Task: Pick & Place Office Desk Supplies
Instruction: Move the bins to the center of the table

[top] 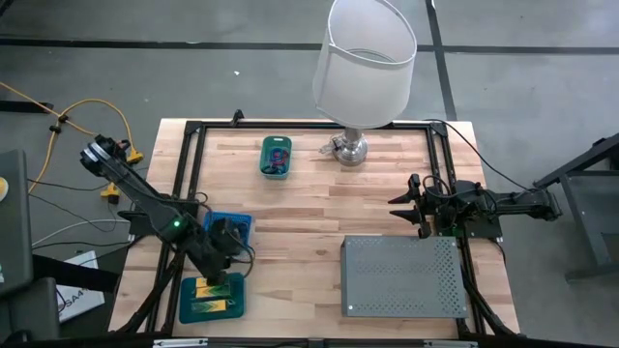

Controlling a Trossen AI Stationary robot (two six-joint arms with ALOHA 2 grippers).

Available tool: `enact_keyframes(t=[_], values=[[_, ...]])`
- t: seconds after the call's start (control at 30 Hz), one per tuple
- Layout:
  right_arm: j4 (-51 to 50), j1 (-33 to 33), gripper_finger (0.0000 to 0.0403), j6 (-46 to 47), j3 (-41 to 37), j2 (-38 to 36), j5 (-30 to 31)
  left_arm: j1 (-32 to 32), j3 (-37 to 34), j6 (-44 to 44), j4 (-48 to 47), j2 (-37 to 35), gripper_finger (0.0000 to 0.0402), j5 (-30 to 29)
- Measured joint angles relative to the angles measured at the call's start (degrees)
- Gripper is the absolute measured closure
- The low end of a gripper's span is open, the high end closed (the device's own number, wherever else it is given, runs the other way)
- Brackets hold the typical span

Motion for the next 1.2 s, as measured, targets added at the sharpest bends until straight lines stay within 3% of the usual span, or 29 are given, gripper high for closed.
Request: enact_keyframes(t=[0.23, 1.2], values=[[0.00, 0.00, 0.0277, -0.01, 0.00, 0.00, 0.01, 1.00, -0.02, 0.03, 4.09, 3.37, 0.0285, 8.10], [0.00, 0.00, 0.0277, 0.01, 0.00, 0.00, 0.00, -0.10, -0.04, -3.82, 7.08, 10.53, 0.0285, 12.24]])
